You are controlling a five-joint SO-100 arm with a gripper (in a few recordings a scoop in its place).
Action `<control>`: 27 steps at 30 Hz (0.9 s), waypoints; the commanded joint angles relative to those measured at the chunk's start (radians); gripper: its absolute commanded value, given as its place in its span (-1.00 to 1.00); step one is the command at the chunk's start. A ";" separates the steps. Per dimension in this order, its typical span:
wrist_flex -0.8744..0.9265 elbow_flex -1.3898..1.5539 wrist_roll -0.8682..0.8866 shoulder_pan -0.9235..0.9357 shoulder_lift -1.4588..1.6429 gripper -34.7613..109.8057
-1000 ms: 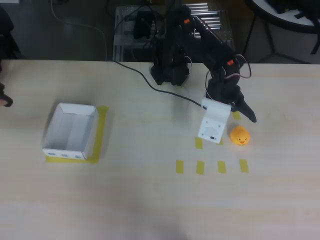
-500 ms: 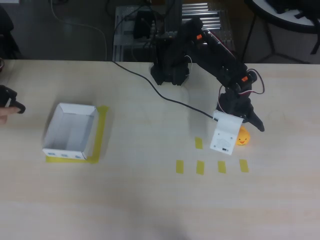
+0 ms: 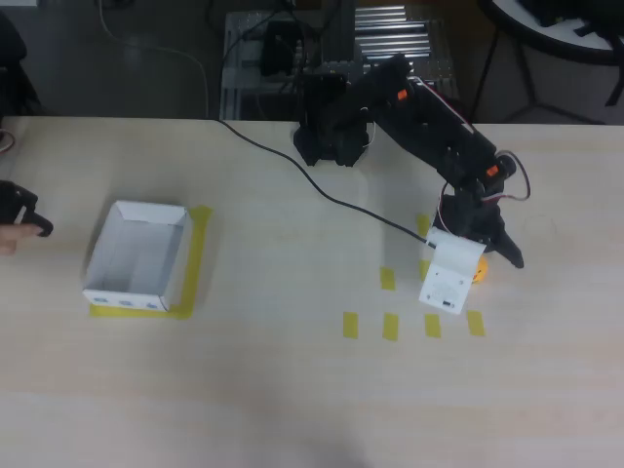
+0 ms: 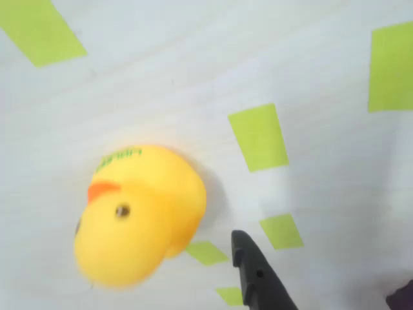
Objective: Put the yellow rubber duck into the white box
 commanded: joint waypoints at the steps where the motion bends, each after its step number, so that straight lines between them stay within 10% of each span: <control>1: 0.040 -0.186 0.006 0.000 -0.011 0.31; 17: 0.040 -0.288 0.020 0.005 -0.147 0.17; 27: 0.029 -0.311 0.055 0.003 -0.158 -0.52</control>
